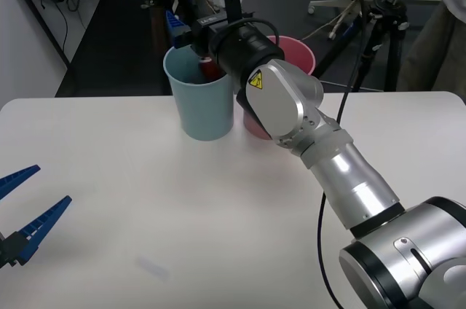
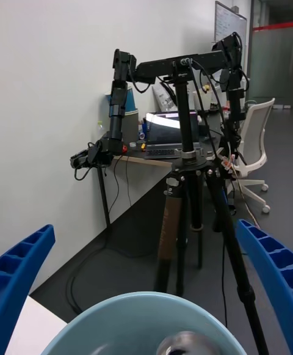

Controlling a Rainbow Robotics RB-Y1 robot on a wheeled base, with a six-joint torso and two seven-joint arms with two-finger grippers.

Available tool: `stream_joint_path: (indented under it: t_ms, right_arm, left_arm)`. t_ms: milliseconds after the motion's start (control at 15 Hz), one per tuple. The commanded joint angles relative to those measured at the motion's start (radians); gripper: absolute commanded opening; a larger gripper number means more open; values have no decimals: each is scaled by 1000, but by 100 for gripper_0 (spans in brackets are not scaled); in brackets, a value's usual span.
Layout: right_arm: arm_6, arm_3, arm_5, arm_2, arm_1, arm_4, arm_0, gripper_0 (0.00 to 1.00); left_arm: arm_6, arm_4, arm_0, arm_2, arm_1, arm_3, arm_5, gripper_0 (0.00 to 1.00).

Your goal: Grasp the object on the table and drop it into the matching bin: aluminum can to the light blue bin, PET bottle to the pink bin.

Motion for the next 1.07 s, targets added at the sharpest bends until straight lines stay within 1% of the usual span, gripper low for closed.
stream_joint_path:
  t_ms: [67,200,533,667,733,867,1067]
  right_arm:
    - [0,-1,0,0,-1,-1,0,100]
    - [2,-1,0,0,-1,-7,0,100]
    - [43,-19,-2,-8,-10,-62,18,100]
    - [66,-96,-57,-29,-16,-75,64,100]
    - [84,-147,-95,-38,-24,-93,94,100]
    - [193,-240,-144,-46,-56,-202,164,100]
    - [299,-438,-230,-58,-128,-312,330,100]
  left_arm:
    - [0,0,0,0,0,0,0,100]
    - [0,0,0,0,0,0,0,100]
    - [0,0,0,0,0,0,0,100]
    - [0,0,0,0,0,0,0,100]
    - [0,0,0,0,0,0,0,100]
    - [0,0,0,0,0,0,0,100]
    - [0,0,0,0,0,0,0,100]
